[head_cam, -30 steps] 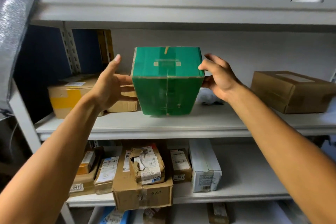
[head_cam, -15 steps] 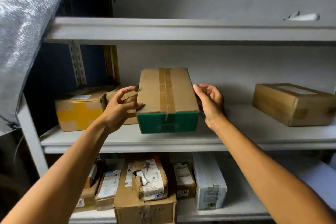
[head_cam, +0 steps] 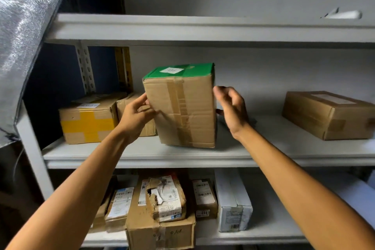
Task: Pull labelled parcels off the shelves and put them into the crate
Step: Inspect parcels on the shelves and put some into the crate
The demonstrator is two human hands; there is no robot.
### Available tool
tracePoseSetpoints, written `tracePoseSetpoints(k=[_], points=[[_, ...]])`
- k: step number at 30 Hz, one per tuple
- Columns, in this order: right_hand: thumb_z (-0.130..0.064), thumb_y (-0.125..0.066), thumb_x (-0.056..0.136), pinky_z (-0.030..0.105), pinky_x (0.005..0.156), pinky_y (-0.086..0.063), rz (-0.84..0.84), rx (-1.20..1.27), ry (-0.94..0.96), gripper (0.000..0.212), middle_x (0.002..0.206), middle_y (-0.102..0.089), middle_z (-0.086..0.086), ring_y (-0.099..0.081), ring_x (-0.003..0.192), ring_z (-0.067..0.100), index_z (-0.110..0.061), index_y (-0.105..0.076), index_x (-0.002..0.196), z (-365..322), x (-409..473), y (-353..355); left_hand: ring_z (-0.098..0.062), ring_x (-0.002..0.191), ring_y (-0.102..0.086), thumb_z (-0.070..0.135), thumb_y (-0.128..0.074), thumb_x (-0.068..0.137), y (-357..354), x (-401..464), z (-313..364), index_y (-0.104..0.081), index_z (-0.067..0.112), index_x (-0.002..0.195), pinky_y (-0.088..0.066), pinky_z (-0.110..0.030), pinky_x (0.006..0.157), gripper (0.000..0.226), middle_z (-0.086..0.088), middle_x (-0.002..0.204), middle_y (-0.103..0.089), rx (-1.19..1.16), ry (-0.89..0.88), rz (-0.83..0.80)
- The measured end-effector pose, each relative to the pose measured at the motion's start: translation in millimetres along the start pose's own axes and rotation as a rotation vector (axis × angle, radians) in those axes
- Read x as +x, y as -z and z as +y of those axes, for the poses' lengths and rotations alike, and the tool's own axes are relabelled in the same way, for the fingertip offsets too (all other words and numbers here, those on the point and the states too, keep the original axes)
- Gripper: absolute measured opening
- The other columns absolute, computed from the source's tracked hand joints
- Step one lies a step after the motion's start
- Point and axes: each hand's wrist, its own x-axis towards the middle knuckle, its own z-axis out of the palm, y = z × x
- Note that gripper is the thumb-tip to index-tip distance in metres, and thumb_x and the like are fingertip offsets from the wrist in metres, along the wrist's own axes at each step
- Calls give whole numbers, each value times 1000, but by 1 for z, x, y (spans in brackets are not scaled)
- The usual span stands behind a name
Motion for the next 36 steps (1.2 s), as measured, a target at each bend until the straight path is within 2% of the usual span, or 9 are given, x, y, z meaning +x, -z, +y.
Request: tracePoseSetpoints(k=[3,6,16,19,22,25,29,34,36], points=[[-69,-72,70,28,101,-48,-191,-191,89,54,145,-51,-15,-50,123,-9,-33,-66,109,13,-18,4,-28,119,-56,39,-61,92,-6,3,4,-56,25,133,-46,-47,102,44,-3,130,-60,-69,41,53],[-48,-84,75,16,104,-43,-323,-289,189,83,144,-48,-13,-49,126,-6,-24,-49,146,23,-32,1,-33,116,-51,44,-54,77,-5,11,9,-52,21,124,-44,-49,97,52,-6,127,-52,-137,115,139],[-65,-69,77,41,113,-21,-198,-789,575,99,169,7,6,-13,141,35,-46,-10,155,40,-60,-34,-29,100,-54,39,-40,86,-6,23,14,-56,21,110,-48,-43,81,33,-7,104,-54,-78,131,140],[-54,-55,93,36,121,-22,-263,-382,301,75,168,-15,0,-21,149,21,-54,-8,152,23,-55,-34,-29,102,-51,42,-51,74,-3,16,17,-57,21,108,-45,-38,82,41,-7,107,-54,-53,166,152],[-32,-49,106,29,117,-35,-108,129,-59,51,155,-45,-2,-44,138,8,-26,-35,154,12,-29,-19,-21,104,-55,52,-56,70,-5,10,28,-65,30,104,-44,-35,82,41,-2,113,-61,42,76,153],[-40,-44,106,24,107,-42,-84,182,-374,47,139,-58,-4,-57,125,12,-12,-53,143,19,-2,6,-10,111,-59,62,-61,77,-4,9,43,-71,37,103,-48,-38,91,37,3,124,-58,250,-68,98],[-35,-44,107,14,49,-51,-151,208,-559,36,61,-72,-3,-68,61,14,-13,-63,87,27,18,25,-4,114,-60,38,-70,85,-10,4,60,-64,29,130,-58,-25,78,46,11,138,-37,269,-170,-74],[-32,-49,104,26,64,-48,-191,45,-642,42,71,-67,9,-63,58,17,-9,-66,74,29,22,33,-10,115,-56,42,-71,81,-20,11,74,-58,38,136,-59,-22,76,57,7,133,-33,378,-116,-100],[-43,-40,105,24,62,-56,-162,240,-622,47,76,-74,9,-71,61,19,-9,-70,92,30,21,32,-10,107,-61,36,-67,92,-23,14,62,-58,36,137,-60,-23,70,46,6,127,-46,453,-98,-55]])
